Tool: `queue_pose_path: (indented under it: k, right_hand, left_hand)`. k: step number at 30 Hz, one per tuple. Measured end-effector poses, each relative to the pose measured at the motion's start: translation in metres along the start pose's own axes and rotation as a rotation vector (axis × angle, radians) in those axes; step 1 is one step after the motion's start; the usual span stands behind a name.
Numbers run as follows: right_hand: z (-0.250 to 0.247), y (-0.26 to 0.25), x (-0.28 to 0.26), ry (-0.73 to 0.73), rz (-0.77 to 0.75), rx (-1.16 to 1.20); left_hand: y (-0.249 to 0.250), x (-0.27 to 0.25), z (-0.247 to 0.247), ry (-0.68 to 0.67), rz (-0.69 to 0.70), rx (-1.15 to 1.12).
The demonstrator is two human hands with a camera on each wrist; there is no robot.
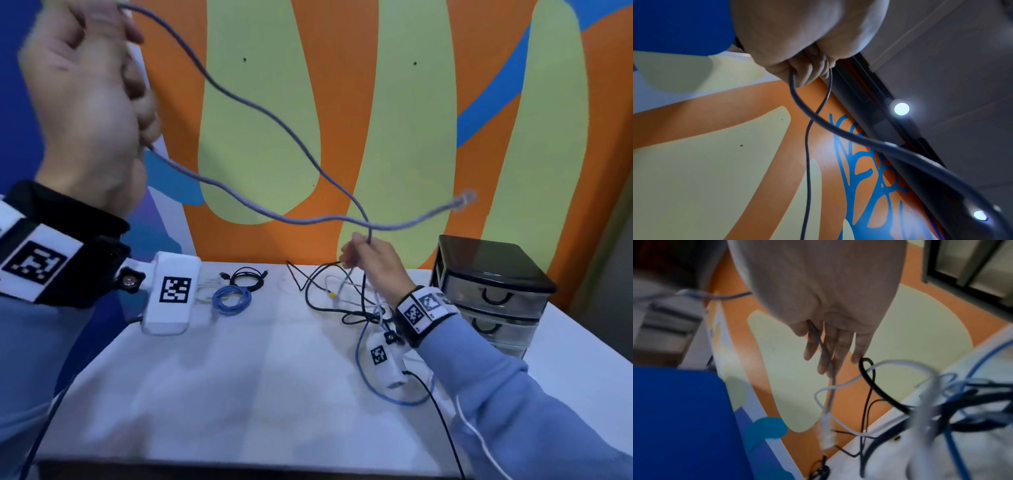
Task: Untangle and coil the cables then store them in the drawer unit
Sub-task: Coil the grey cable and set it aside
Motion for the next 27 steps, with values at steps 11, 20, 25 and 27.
queue_pose_path:
  k: [11, 20, 25, 27]
  right_hand:
    - [-0.036, -0.021, -0.022, 0.071, -0.065, 0.467]
    - [-0.044, -0.047, -0.031, 0.240, -0.312, 0.065]
    - [-0.046, -0.043, -0.029, 0.165, -0.128, 0.464]
    - [-0.046, -0.048, -0.032, 0.082, -0.139, 0.422]
  left_hand:
    - [-0.075, -0.048, -0.033, 0.116, -0.331, 0.213]
    - [-0.139, -0.097, -0.008, -0.205, -0.870, 0.228]
    - [-0.157, -0.115, 0.018, -0.433, -0.982, 0.314]
    - [-0.162, -0.123, 0.028, -0.540, -1.008, 0.324]
Point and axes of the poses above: each hand's wrist, its own x-axis towards the middle knuckle, its own z-axis out of the palm, y = z × x, the point moved 4 cm from there along x, towards the middle knuckle, and after that the axes turned 15 degrees about -y, right-handed, at the moved point
